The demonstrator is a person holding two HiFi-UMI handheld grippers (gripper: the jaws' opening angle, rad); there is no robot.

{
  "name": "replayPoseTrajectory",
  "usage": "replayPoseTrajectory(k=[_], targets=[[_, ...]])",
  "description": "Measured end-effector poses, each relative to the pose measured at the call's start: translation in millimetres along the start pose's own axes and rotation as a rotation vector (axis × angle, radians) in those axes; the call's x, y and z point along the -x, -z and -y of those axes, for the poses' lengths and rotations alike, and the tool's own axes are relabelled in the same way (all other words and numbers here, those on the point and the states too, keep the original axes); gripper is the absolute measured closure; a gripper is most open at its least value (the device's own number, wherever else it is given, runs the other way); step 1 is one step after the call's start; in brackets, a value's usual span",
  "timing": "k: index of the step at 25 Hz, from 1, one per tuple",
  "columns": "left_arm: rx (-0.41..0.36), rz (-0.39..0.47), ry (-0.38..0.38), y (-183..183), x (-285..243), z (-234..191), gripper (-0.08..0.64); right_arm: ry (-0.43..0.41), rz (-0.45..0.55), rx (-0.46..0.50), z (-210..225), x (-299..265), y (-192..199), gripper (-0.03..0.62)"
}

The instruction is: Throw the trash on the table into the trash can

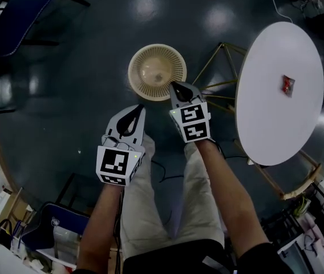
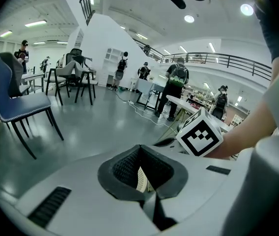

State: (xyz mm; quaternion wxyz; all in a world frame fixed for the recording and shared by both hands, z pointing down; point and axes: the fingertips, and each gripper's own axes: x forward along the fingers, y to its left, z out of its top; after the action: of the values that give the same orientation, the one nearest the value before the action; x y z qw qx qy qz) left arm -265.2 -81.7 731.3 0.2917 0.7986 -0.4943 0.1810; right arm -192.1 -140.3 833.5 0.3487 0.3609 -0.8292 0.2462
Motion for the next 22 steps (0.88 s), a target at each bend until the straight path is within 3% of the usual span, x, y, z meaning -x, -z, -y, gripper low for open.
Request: replayPoseTrajectory(k=[22], targets=[[-0.063,0.082,0.046,-134.8,55.0,87.0,0.551,-0.009,0.199,-0.039,-5.9,191.4,-124.8,0.572]])
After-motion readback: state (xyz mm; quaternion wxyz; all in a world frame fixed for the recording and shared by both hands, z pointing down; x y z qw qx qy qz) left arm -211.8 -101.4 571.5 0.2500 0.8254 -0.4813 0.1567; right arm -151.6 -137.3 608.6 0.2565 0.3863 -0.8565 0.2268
